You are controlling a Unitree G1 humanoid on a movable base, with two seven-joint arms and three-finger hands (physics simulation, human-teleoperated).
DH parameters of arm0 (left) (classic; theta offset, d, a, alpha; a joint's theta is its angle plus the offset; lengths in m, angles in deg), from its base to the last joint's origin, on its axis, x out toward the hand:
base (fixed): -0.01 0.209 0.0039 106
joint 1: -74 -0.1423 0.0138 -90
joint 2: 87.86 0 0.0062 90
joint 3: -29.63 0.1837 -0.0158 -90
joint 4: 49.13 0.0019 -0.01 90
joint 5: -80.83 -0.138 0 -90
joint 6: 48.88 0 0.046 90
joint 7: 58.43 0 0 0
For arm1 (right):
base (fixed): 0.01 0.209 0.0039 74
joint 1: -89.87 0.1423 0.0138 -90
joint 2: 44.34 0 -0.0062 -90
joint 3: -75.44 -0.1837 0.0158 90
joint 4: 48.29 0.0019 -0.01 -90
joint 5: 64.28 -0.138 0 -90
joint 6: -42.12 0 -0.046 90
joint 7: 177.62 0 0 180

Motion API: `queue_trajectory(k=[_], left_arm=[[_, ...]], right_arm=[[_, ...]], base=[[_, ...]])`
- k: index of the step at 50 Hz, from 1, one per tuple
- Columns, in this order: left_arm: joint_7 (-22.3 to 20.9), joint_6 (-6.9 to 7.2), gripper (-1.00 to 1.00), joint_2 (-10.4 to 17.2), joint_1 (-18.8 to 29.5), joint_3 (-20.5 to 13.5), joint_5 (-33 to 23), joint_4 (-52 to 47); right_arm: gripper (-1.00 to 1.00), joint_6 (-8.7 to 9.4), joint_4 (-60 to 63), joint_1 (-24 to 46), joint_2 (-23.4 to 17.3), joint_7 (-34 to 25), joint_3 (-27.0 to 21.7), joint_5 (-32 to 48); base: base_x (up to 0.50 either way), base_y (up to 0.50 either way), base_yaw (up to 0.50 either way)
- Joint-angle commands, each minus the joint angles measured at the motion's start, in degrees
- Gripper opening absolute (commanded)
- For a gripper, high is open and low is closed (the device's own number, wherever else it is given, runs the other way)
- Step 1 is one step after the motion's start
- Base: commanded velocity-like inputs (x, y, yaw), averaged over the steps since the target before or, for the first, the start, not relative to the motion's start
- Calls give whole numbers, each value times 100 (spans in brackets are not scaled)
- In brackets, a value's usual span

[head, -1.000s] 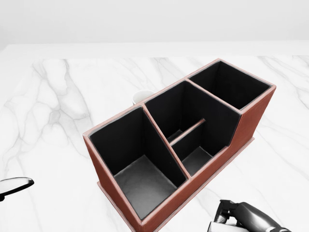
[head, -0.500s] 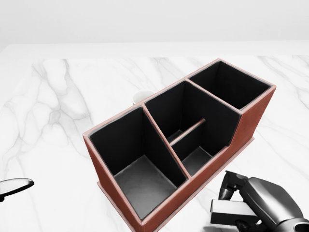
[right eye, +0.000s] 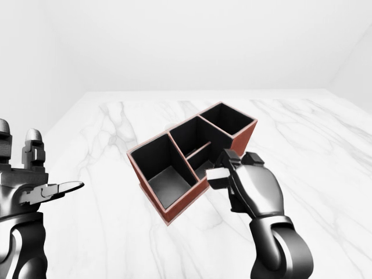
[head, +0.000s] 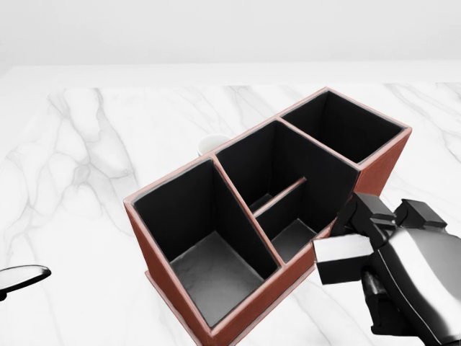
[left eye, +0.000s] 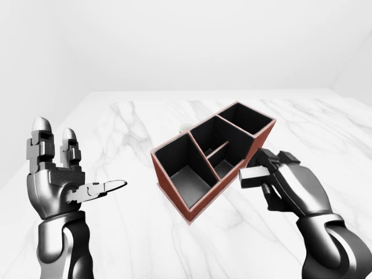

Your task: Pick up the book and place it in the left compartment of the caddy.

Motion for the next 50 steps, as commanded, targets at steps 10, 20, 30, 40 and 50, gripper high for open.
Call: queue_trajectory(k=[10, 20, 30, 40, 50], left_arm=[[-1, 0, 100, 6, 8, -8, 2, 0], [4, 0, 100, 26, 30, -41, 28, 7], [15, 0, 100, 24, 28, -6, -1, 11], [13, 0, 100, 14, 12, -20, 4, -27], [11, 0, 100, 12, 17, -22, 6, -9]], right_arm=[[-100, 1, 921, 1060, 500, 0, 185, 779], [-100, 1, 919, 1320, 64, 0, 679, 487], [-100, 1, 919, 1680, -278, 0, 1220, 421], [-100, 1, 919, 2002, -525, 0, 1344, 54], [-100, 1, 921, 2478, -767, 0, 1067, -772]], base=[[0, 0, 0], [0, 0, 0], [0, 0, 0], [0, 0, 0], [0, 0, 0]])
